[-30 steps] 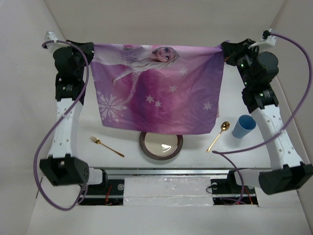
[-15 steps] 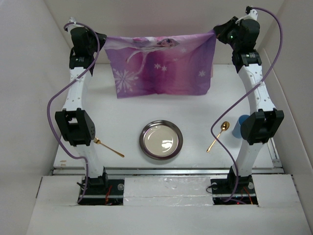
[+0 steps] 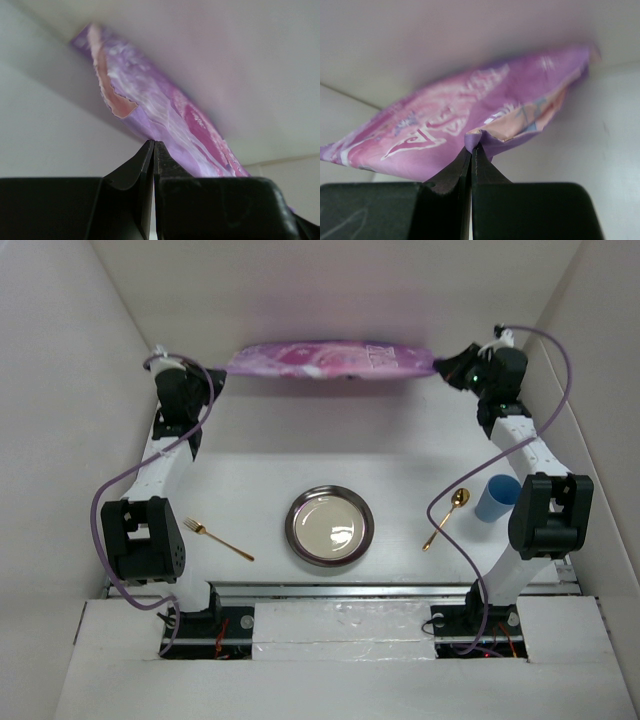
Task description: Set the dinner table for one person
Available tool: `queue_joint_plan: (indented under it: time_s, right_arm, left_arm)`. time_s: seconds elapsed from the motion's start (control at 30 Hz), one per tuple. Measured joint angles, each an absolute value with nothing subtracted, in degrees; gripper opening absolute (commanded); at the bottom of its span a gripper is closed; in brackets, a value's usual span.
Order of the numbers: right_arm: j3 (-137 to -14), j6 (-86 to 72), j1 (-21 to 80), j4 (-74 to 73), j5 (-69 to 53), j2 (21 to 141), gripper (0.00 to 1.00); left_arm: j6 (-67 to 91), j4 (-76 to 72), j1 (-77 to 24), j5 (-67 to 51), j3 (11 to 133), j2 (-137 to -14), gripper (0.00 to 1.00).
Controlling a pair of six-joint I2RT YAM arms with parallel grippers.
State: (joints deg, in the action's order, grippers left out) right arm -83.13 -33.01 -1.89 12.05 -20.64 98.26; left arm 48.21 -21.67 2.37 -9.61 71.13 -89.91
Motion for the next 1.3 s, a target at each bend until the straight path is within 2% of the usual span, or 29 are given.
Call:
queue_joint_plan:
  time_s: [0.17, 0.37, 0.57, 0.97, 1.3]
  right_arm:
    - [-65.58, -32.80, -2.20, 15.05, -23.94, 101.75, 0.00]
    - [-57.06, -32.34, -2.20, 18.26, -25.74, 103.94, 0.00]
    - [-51.24, -32.29, -2.20, 21.63, -25.80, 99.63, 0.00]
    - [-36.75, -32.62, -1.80, 24.45, -23.22, 94.02, 0.02]
    - [-32.80, -33.43, -1.39, 23.79, -19.57, 86.30, 0.02]
  left_arm:
    - [50.02, -27.75, 2.37, -9.04, 50.15, -89.71, 0.00]
    - [50.57, -36.25, 2.35, -9.21, 38.63, -91.42, 0.00]
    - [51.83, -41.65, 2.35, -8.97, 33.06, -90.50, 0.00]
    - [54.37, -42.44, 2.35, -8.32, 25.10, -81.49, 0.00]
    - [54.57, -38.44, 2.35, -6.87, 19.75, -73.34, 0.00]
